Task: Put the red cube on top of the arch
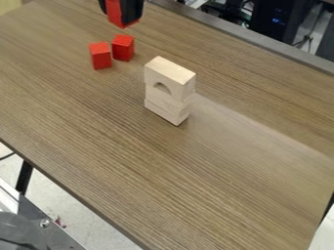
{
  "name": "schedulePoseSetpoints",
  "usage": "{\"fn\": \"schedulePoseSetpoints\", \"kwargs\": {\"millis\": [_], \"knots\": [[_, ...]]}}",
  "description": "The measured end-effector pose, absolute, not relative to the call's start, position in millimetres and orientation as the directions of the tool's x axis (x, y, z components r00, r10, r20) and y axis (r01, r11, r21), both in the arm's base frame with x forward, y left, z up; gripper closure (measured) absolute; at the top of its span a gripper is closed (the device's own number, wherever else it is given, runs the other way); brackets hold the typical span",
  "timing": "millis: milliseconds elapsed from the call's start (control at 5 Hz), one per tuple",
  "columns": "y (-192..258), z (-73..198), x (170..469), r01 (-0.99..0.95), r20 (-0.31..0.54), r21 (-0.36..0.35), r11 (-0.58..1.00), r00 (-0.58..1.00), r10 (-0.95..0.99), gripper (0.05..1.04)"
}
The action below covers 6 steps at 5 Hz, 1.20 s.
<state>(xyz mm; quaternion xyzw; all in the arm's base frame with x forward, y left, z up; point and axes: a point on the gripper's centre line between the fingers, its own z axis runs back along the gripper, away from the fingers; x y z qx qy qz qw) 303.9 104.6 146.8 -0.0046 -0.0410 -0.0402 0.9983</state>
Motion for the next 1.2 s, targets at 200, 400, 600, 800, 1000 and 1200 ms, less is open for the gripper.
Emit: {"fn": "schedulePoseSetpoints", "kwargs": {"millis": [200,400,600,800,1000,1200], "knots": [[97.7,147.1,299.5,0.067,0.054,-0.045,0.997,0.997,-0.064,0.497],[94.8,146.8,298.7,0.047,0.049,-0.064,0.997,0.998,-0.044,0.498],[91.7,140.7,296.3,0.032,0.034,-0.068,0.997,0.999,-0.029,0.498],[80.9,131.4,294.3,0.057,0.017,-0.066,0.996,0.998,-0.056,0.498],[71.0,132.1,292.4,0.081,0.036,-0.051,0.995,0.996,-0.079,0.498],[66.1,129.4,290.9,0.092,0.032,-0.051,0.995,0.995,-0.090,0.498]]}}
